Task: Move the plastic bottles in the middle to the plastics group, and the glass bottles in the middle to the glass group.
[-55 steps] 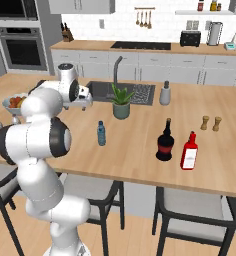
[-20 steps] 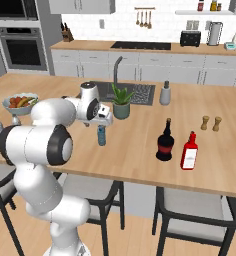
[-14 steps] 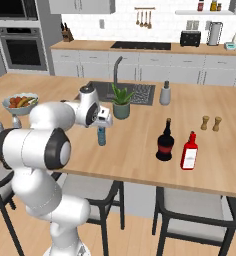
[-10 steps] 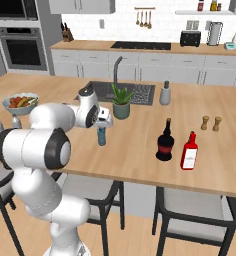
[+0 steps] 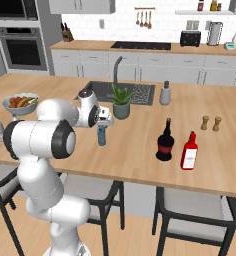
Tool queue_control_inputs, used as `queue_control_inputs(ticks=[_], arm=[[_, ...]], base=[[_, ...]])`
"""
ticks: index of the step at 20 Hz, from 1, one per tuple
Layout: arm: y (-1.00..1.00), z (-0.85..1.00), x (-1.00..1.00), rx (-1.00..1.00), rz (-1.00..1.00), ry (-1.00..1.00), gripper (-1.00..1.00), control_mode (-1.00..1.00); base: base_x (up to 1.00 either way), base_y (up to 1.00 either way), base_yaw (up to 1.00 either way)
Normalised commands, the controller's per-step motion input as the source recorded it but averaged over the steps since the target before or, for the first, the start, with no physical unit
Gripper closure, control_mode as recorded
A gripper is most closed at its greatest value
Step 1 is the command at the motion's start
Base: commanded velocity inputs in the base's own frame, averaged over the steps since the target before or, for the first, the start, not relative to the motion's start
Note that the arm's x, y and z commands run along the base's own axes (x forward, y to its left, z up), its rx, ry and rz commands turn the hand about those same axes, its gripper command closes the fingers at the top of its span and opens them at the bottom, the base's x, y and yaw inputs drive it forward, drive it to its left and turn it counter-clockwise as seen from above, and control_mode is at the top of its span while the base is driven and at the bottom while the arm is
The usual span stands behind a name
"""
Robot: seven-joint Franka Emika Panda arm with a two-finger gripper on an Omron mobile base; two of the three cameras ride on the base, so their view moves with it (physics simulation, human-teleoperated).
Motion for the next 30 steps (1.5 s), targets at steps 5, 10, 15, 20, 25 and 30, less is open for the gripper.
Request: queue_control_inputs(ticks=[5,10,15,20,25,30], arm=[[-0.01,-0.11,0.10,0.00,0.00,0.01,-1.00,-1.00],[-0.09,-0.10,0.01,0.00,0.00,0.05,-1.00,-1.00],[-0.11,-0.08,0.07,0.00,0.00,0.02,-1.00,-1.00],[-0.01,-0.02,0.02,0.00,0.00,0.00,-1.00,-1.00],[0.00,-0.09,0.00,0.00,0.03,0.00,-1.00,-1.00],[0.00,-0.08,0.00,0.00,0.03,0.00,-1.00,-1.00]], base=[[0.00,0.00,0.00],[0.00,0.00,0.00],[0.00,0.00,0.00],[0.00,0.00,0.00],[0.00,0.00,0.00],[0.00,0.00,0.00]])
